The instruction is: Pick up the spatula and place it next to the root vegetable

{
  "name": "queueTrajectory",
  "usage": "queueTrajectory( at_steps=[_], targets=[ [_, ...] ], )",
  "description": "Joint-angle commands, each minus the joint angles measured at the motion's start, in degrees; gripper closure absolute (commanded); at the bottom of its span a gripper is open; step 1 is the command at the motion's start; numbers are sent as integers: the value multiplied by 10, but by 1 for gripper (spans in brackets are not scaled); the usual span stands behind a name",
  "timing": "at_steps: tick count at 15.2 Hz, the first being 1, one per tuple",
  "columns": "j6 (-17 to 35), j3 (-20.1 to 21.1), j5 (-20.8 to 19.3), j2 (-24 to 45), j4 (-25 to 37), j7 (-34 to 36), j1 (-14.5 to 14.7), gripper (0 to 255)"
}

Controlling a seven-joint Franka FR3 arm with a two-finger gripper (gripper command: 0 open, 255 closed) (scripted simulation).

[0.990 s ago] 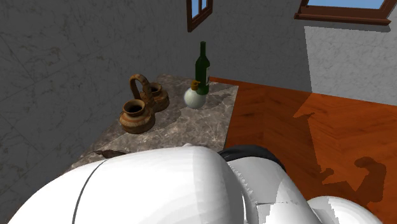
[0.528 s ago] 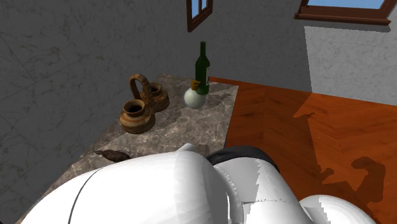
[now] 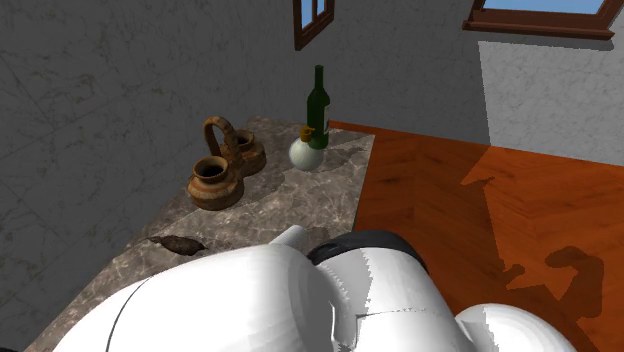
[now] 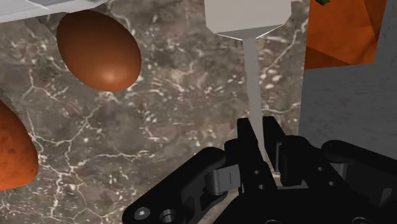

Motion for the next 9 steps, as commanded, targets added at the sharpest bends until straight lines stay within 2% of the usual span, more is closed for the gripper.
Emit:
queueTrajectory(
  at_steps=[1,9],
  targets=[
    [13,-2,-4,5,-9,3,1,255],
    [51,-10,-19,25,-29,13,5,255]
  ],
)
